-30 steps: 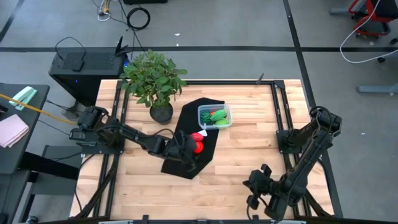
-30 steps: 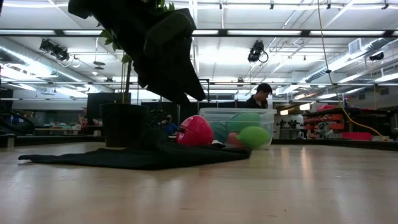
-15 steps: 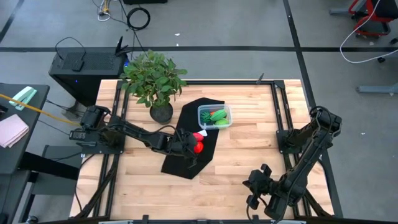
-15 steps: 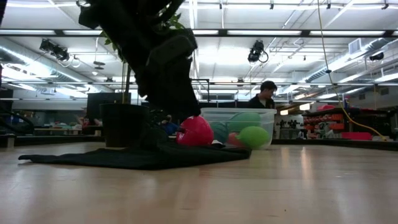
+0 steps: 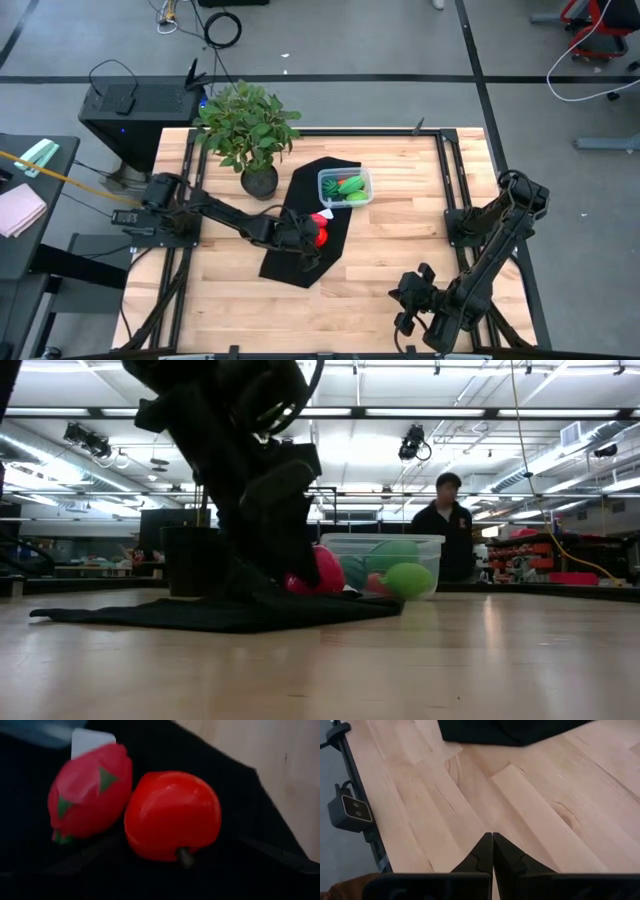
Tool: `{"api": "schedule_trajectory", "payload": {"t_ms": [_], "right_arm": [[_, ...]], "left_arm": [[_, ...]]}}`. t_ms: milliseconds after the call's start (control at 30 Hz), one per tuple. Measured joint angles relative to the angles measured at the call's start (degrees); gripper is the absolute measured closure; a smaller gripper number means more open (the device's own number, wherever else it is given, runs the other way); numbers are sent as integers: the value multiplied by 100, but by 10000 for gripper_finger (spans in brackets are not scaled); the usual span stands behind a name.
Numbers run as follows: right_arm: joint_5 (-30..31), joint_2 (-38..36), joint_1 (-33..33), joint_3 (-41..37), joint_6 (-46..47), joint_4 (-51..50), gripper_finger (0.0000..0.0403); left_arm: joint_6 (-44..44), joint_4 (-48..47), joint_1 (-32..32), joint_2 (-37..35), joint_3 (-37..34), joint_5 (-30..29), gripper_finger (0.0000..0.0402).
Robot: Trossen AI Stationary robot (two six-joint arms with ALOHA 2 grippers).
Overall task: Pick and placing Produce into tupperware
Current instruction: Put the apple into the transparent bin
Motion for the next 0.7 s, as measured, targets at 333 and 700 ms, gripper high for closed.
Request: {"api": "schedule_trajectory", "payload": {"t_ms": [333,700], "right_arm": [[-1,0,-1,0,-2,-1,392],[-1,0,-1,0,-3,-1,392]], "left_arm": [[-421,258,16,103,-3,-114,49],[-443,629,179,99,2,-167,49]]}}
